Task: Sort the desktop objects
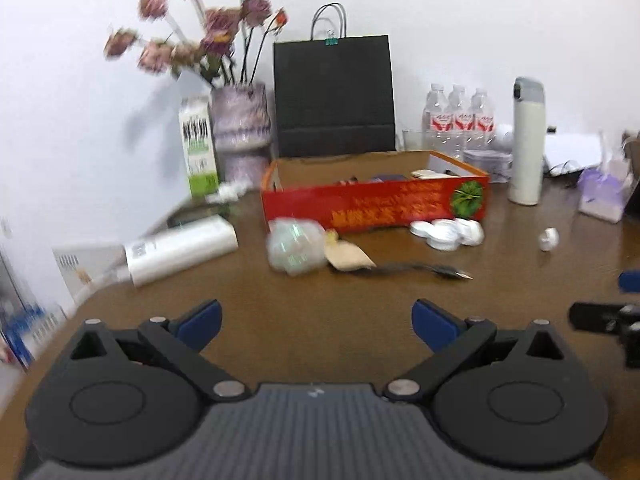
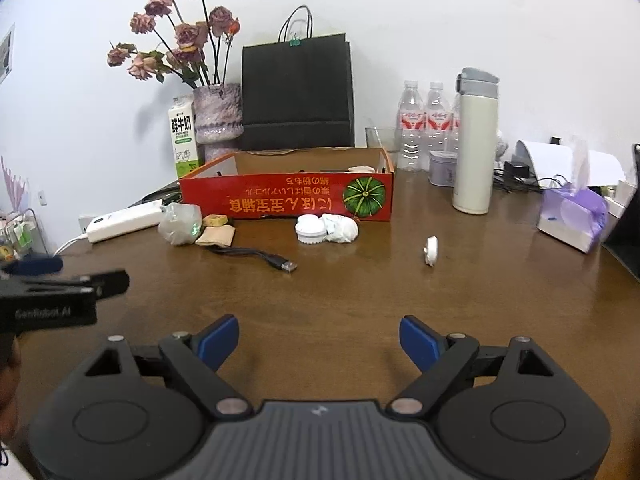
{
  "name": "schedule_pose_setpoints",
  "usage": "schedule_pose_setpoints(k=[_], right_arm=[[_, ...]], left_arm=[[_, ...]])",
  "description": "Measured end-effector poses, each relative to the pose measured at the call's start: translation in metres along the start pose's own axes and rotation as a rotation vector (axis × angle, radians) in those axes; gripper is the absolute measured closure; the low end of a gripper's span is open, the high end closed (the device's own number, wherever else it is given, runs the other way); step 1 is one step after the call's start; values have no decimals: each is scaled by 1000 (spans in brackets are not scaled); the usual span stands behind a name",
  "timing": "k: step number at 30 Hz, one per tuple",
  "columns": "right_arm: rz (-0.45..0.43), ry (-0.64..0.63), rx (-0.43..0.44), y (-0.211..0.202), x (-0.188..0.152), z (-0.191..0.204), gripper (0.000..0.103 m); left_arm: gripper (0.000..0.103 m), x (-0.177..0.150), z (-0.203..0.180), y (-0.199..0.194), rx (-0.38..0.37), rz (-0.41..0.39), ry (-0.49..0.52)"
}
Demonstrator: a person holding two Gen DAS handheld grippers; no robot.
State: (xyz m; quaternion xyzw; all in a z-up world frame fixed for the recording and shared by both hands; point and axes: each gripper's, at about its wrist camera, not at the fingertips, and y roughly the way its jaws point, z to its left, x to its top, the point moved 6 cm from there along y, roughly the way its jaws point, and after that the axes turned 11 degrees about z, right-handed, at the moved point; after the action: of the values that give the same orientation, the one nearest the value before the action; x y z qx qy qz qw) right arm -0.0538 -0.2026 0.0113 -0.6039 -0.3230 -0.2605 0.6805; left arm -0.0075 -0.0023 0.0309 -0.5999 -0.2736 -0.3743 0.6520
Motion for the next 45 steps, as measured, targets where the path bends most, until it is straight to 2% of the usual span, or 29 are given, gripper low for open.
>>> schedule_pose_setpoints(k=[2, 4, 8, 9, 11, 15, 17, 22, 25, 26, 29, 31, 32, 33, 36, 40, 45], right_arm=[[-3, -11, 21, 13, 18, -2, 23], [-9, -5, 37, 26, 40, -6, 27], [-16, 54, 52, 69, 98, -25, 45], [-2, 62, 57, 83, 110, -29, 49], [30, 48, 72, 114, 132, -33, 51], [139, 17, 128, 182, 153, -39, 52], [167, -15, 134, 198, 153, -36, 52], [181, -137, 116, 214, 145, -21, 52], [197, -125, 142, 214, 144, -22, 58], [219, -138, 142, 214, 143, -22, 64], [229, -138, 138, 211, 137, -24, 70], [232, -128, 134, 207, 135, -24, 79], [224, -126, 134, 203, 134, -22, 93], [210, -130, 140, 199, 132, -20, 99], [187, -144, 92, 189, 132, -19, 99], [216, -124, 114, 178, 123, -15, 99], [218, -158, 141, 156, 88, 2, 100]], left_arm=[[0, 20, 4, 17, 21, 10, 34], [0, 42, 13, 38, 1, 35, 32], [2, 77, 28, 80, -64, 50, 29], [8, 83, 29, 90, -56, 52, 44], [14, 93, 30, 110, -60, 79, 98], [15, 101, 34, 139, -134, 137, 111], [15, 97, 36, 149, -165, 163, 122], [17, 88, 38, 172, -174, 206, 150], [41, 85, 42, 180, -182, 265, 118], [54, 84, 43, 181, -200, 288, 105], [62, 81, 44, 175, -218, 295, 90], [63, 81, 43, 164, -217, 289, 84], [64, 82, 44, 156, -219, 280, 76], [64, 83, 44, 148, -223, 267, 72], [64, 88, 47, 125, -209, 233, 49], [63, 82, 46, 93, -235, 222, -5], [63, 55, 29, 68, -255, 241, -77]])
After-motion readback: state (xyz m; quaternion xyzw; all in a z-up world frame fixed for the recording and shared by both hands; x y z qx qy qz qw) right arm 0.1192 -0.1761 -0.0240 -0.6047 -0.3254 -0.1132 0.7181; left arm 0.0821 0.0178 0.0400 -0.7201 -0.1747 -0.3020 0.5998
